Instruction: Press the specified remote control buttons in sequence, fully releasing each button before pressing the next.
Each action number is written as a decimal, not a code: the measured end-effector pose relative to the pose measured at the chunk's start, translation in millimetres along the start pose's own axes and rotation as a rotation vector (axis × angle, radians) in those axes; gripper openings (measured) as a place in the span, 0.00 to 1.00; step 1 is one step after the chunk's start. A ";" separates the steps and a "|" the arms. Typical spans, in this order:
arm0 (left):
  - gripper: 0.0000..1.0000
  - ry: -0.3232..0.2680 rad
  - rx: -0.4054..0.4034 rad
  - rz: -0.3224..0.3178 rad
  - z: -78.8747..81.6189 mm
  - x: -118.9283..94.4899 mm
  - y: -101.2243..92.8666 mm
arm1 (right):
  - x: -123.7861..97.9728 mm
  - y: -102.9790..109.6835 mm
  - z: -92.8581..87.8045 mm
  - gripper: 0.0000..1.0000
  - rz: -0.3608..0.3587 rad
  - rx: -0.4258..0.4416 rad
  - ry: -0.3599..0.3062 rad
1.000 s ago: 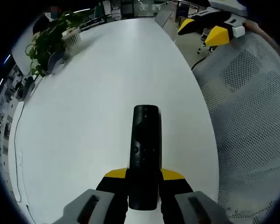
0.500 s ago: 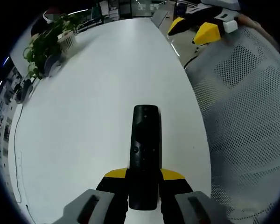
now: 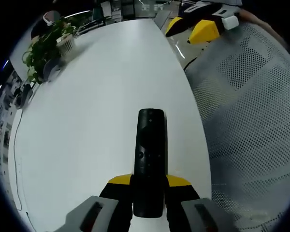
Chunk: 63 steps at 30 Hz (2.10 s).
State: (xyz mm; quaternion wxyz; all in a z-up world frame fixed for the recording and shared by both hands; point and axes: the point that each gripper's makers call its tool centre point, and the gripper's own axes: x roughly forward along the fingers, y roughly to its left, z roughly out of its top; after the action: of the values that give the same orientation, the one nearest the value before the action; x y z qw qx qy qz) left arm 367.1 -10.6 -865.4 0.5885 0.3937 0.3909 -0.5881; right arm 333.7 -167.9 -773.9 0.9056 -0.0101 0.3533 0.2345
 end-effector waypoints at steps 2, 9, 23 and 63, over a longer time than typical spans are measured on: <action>0.25 0.000 0.001 -0.002 -0.1 -0.1 -2.1 | 0.1 0.5 -0.8 0.31 0.001 -0.001 0.004; 0.25 0.000 0.018 -0.007 -0.3 -0.2 -12.2 | 0.0 1.1 -1.5 0.31 0.003 0.001 0.007; 0.25 0.016 0.002 0.000 -0.8 -0.1 -24.0 | 1.1 2.4 -5.4 0.30 0.011 0.000 0.030; 0.25 -0.156 -0.004 -0.013 -5.4 -4.0 -38.6 | 3.4 21.5 -55.2 0.20 0.111 -0.092 0.340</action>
State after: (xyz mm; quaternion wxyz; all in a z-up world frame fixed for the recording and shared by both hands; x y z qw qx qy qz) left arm 328.5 -4.1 -863.9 0.6140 0.3431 0.3476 -0.6200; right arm 291.5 -157.5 -814.3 0.8170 -0.0717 0.4903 0.2949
